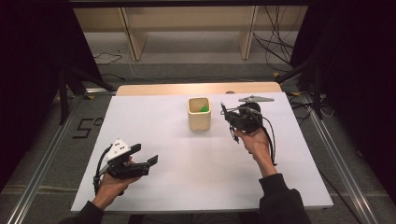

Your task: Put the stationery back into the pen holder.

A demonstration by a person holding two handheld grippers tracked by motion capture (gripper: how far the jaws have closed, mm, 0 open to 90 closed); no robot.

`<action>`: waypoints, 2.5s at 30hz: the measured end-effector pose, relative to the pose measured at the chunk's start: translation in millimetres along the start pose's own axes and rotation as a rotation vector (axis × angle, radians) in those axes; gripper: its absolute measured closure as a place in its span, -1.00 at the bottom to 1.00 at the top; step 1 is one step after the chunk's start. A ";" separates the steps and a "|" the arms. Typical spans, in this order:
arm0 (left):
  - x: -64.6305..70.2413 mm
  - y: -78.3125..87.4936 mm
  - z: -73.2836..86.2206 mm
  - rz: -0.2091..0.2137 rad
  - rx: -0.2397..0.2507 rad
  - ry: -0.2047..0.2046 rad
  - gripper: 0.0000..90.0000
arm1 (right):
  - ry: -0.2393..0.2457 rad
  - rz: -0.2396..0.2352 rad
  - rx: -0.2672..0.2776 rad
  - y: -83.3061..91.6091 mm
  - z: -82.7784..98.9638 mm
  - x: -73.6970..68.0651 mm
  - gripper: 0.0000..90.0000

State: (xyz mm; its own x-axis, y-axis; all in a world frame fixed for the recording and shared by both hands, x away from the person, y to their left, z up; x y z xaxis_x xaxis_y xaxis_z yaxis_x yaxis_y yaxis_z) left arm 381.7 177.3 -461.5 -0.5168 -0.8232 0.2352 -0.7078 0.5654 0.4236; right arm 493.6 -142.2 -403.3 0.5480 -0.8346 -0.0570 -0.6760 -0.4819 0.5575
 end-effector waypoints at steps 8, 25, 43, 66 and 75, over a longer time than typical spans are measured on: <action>0.9 1.7 -1.2 0.011 0.009 0.004 -0.61 | 0.015 -0.015 0.028 -10.9 -24.2 -7.2 0.77; 1.3 2.7 -2.6 0.022 0.021 0.014 -0.61 | 0.032 -0.032 0.069 -34.6 -62.3 -20.2 0.78; 1.9 2.8 -2.7 0.028 0.022 0.016 -0.61 | 0.035 -0.021 0.077 -56.5 -83.3 -23.6 0.77; 1.5 3.1 -3.2 0.031 0.025 0.019 -0.61 | 0.018 -0.011 0.096 -93.0 -106.0 -28.0 0.77; 1.6 3.4 -3.3 0.032 0.025 0.017 -0.61 | 0.012 -0.006 0.089 -104.7 -108.2 -32.1 0.77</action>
State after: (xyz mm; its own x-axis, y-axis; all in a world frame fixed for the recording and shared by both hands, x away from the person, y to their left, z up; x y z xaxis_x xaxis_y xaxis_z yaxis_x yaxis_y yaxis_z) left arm 380.0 177.8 -456.8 -0.5315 -0.8052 0.2629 -0.7027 0.5925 0.3940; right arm 600.0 -36.1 -370.2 0.5574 -0.8287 -0.0499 -0.7137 -0.5090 0.4812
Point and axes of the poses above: each handheld gripper's, and its own axes: y roughly backward along the jaws, z roughly out of its underside, x roughly to its right, the point moved 6 cm from there along -y, roughly forward along the jaws, and after that the axes turned 7 degrees about y, right-handed, at the moved point
